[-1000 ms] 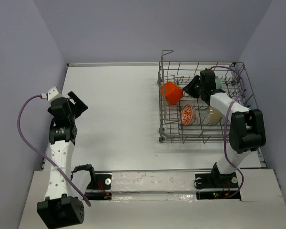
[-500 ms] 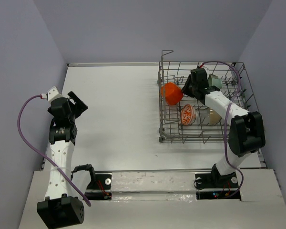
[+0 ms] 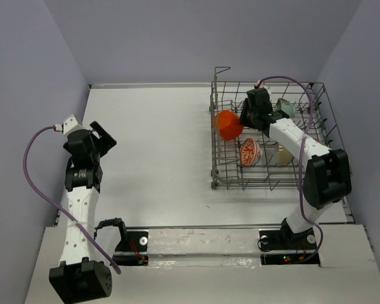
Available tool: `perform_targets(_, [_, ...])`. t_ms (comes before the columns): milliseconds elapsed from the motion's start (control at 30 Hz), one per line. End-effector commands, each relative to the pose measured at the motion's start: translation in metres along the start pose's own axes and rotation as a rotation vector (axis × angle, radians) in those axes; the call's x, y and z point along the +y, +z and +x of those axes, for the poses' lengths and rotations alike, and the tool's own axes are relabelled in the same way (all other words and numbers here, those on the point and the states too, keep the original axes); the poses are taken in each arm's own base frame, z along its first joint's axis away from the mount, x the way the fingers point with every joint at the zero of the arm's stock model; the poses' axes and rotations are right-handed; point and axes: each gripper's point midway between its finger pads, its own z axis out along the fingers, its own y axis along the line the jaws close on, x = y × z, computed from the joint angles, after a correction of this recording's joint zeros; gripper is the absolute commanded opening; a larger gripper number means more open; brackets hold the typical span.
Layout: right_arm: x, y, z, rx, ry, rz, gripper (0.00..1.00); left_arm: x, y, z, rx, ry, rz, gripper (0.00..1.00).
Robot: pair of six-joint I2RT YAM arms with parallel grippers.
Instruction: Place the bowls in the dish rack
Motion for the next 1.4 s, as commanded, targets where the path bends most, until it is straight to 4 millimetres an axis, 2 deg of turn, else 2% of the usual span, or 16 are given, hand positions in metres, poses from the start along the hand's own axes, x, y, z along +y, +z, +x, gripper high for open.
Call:
perform_targets(0, [0.029, -0.017, 0.013, 0.052, -0.065, -0.080, 0.36, -0.004, -0.001, -0.012, -0.051, -0.002, 0.025, 0.89])
perform_targets(267, [0.027, -0.020, 0.023, 0.069, -0.084, -0.078, 0.36, -0.004, -0.001, -0.013, -0.052, -0.001, 0.024, 0.89])
perform_targets(500, [0.022, -0.025, 0.018, 0.045, -0.083, -0.053, 0.37, -0.004, -0.001, -0.013, -0.053, -0.001, 0.024, 0.89])
perform_targets(633, [0.022, -0.028, 0.010, 0.018, -0.068, -0.041, 0.42, -0.004, -0.002, -0.013, -0.055, 0.000, 0.027, 0.89])
perform_targets(867, [0.022, -0.043, -0.020, -0.069, -0.049, -0.013, 0.47, -0.004, -0.003, -0.013, -0.057, 0.002, 0.028, 0.89])
perform_targets(1000, [0.020, -0.067, -0.034, -0.126, -0.033, -0.023, 0.51, -0.005, -0.004, -0.014, -0.060, 0.005, 0.034, 0.89])
perform_targets(1033, [0.021, -0.083, -0.043, -0.160, -0.020, -0.040, 0.52, -0.006, -0.003, -0.014, -0.059, 0.003, 0.037, 0.89])
perform_targets(1100, [0.016, -0.097, -0.043, -0.183, -0.009, -0.047, 0.57, -0.009, -0.005, -0.015, -0.059, 0.004, 0.054, 0.89])
perform_targets(1133, [0.016, -0.118, -0.052, -0.225, 0.003, -0.075, 0.59, -0.010, -0.006, -0.014, -0.058, 0.007, 0.062, 0.89])
perform_targets(1167, [0.017, -0.127, -0.054, -0.242, 0.003, -0.094, 0.61, -0.014, -0.006, -0.015, -0.061, 0.006, 0.088, 0.89])
perform_targets(1233, [0.019, -0.145, -0.058, -0.267, -0.008, -0.137, 0.71, -0.021, -0.009, -0.016, -0.071, 0.014, 0.131, 0.89])
perform_targets(1267, [0.021, -0.163, -0.066, -0.304, -0.008, -0.168, 0.75, -0.028, -0.010, -0.017, -0.072, 0.018, 0.170, 0.89])
perform_targets(1300, [0.024, -0.174, -0.069, -0.317, -0.010, -0.199, 0.88, -0.034, -0.012, -0.015, -0.061, 0.019, 0.206, 0.89])
perform_targets(1333, [0.025, -0.183, -0.071, -0.331, -0.020, -0.219, 0.96, -0.038, -0.013, -0.014, -0.057, 0.018, 0.228, 0.89])
perform_targets(1367, [0.027, -0.201, -0.078, -0.366, -0.020, -0.253, 1.00, -0.048, -0.017, -0.013, -0.046, 0.022, 0.283, 0.91])
